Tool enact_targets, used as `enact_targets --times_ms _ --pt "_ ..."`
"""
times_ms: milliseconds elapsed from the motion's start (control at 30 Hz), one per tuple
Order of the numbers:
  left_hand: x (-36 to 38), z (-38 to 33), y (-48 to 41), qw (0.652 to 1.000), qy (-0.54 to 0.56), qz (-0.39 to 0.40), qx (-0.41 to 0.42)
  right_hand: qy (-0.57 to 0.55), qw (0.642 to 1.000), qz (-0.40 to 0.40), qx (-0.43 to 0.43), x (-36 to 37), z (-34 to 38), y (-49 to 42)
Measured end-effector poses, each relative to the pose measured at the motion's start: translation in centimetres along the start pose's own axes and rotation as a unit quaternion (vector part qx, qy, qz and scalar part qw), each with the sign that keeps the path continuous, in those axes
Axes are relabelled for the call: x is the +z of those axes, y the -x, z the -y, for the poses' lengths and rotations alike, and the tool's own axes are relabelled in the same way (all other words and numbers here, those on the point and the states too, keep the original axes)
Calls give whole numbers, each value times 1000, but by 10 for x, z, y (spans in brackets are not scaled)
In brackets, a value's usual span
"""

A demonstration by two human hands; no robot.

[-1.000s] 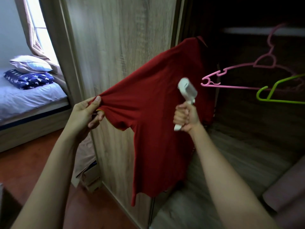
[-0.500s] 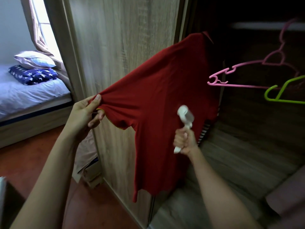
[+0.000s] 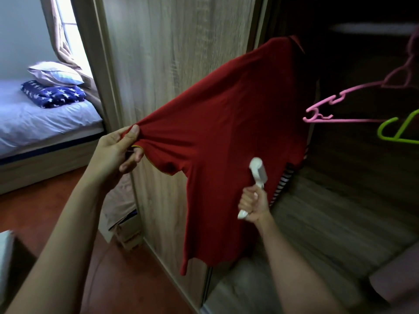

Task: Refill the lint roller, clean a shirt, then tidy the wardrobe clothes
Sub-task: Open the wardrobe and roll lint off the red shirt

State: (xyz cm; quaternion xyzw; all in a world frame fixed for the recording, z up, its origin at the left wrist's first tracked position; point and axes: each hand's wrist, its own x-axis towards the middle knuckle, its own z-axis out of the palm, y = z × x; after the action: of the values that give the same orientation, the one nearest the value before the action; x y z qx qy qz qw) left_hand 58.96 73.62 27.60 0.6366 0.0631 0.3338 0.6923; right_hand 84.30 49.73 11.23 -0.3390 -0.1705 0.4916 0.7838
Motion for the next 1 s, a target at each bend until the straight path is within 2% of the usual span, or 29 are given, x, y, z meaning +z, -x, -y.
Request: enact_targets --times_ms 67,133,200,267,400,500,567,633,733,800,867,933,1000 --pt "0 -1 0 1000 0 5 -1 38 999 15 -18 28 38 -8" --pt "0 -2 0 1000 2 7 3 76 994 67 -40 59 77 -13" --pt "-1 -2 0 1000 2 6 5 93 988 109 -48 75 86 -10" --pt "-1 -1 2 1000 0 7 6 97 987 125 4 67 66 -6" --pt "1 -1 4 1000 -13 1 -1 59 985 91 131 21 -41 24" --pt "0 -1 6 1000 -20 1 -2 102 983 95 119 33 -58 39" --pt "1 -1 7 1000 -13 5 -1 143 985 69 72 66 -27 32" --pt "3 -2 8 1000 -7 7 5 187 982 17 -14 106 12 21" --pt "7 -4 12 1000 3 -5 6 297 945 -73 -112 137 30 10" --pt "9 -6 13 1000 14 -10 -4 401 898 -151 -102 124 6 11" --pt "9 -8 14 1000 17 -5 -6 479 852 -207 -42 100 -34 19" --pt "8 -9 15 1000 18 -2 -5 477 845 -241 1 89 -64 30" --pt "7 -8 16 1000 20 -4 -5 475 845 -244 -16 102 -58 30"
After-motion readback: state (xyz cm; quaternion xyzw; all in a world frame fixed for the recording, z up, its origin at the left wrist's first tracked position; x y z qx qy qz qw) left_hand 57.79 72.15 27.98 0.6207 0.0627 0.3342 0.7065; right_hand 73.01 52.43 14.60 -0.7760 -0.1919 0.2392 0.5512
